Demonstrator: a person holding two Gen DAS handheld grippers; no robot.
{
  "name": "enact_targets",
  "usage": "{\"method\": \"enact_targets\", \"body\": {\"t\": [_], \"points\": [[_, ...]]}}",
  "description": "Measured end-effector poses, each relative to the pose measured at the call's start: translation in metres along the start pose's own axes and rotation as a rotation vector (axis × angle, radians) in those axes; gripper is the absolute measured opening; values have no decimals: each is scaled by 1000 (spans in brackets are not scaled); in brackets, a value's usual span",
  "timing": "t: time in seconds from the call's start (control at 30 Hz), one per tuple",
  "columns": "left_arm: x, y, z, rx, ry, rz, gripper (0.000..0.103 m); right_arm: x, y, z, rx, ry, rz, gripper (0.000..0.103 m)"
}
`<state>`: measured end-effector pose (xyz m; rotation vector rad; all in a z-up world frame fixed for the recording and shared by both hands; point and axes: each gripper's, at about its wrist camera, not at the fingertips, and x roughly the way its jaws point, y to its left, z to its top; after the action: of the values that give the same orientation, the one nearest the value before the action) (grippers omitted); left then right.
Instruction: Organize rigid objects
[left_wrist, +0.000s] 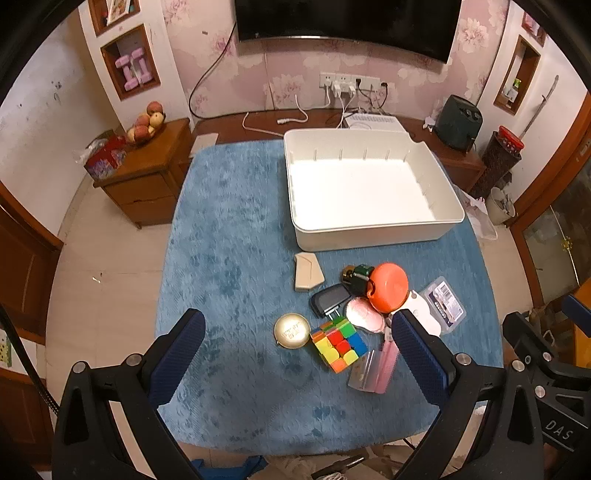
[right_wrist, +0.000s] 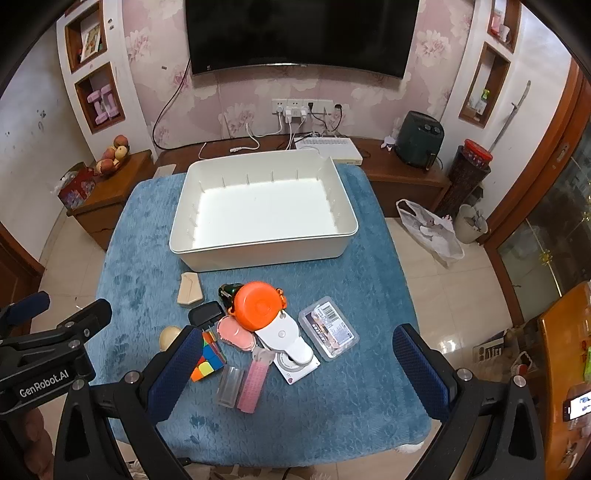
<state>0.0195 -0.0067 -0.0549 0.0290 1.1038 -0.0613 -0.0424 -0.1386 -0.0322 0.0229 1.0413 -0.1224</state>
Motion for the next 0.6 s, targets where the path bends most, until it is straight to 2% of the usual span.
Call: {"method": "enact_targets", "body": {"t": [0.07,0.3,0.4,0.6], "points": [[7,2,0,-10,26,-4,101,5,0,-1,4,20,5,97],[29,13,-4,-57,103,-9,101,23,2,-7,3,79,39,96],[38,16,-8,-68,130,-11,101,35,5,-10,-12,118,63,88],[60,13,-14,-51,192,-15,101,59,6,-20,-32,176,117,88]]}}
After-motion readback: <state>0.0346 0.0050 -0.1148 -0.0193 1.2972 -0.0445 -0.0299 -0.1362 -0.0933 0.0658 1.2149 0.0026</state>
